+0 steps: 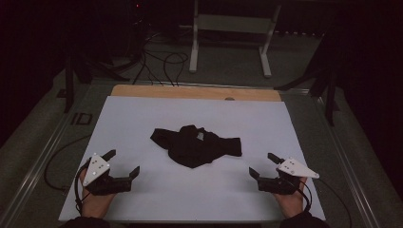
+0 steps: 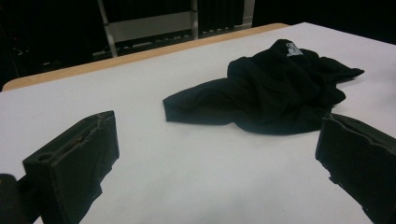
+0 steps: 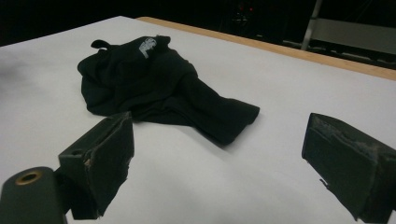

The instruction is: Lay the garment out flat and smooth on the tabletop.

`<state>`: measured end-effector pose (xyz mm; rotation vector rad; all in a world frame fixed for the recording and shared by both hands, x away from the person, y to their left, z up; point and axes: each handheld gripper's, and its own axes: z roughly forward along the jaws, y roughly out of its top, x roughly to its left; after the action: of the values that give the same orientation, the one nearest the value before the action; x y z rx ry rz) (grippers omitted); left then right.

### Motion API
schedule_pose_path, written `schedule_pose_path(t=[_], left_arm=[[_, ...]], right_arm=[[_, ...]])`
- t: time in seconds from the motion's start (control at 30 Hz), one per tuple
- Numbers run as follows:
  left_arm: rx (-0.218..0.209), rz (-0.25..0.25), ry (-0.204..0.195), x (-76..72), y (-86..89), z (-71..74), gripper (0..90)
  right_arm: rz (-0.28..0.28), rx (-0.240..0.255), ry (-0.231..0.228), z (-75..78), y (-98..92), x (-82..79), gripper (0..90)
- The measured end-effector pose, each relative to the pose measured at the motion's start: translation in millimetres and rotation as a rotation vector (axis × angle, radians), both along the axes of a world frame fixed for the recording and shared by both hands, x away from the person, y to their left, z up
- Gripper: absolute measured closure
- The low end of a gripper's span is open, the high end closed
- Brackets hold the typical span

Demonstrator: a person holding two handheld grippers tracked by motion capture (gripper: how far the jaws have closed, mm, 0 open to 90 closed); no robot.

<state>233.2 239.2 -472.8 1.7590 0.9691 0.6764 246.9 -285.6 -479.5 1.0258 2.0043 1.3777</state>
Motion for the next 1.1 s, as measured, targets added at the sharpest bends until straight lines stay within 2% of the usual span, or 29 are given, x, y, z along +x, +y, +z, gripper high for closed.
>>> schedule_pose_path(t=[0.73,1.1], left_arm=[[0.003,0.000,0.005,2.1,-2.3,-2.5,0.1],[-0.038,0.004,0.020,8.1,-1.4,-1.5,0.3]], right_arm=[[0.028,0.018,0.020,-1.7,5.5,3.7,9.5],[0.025,0.014,0.028,-3.0,7.8,4.7,9.6]])
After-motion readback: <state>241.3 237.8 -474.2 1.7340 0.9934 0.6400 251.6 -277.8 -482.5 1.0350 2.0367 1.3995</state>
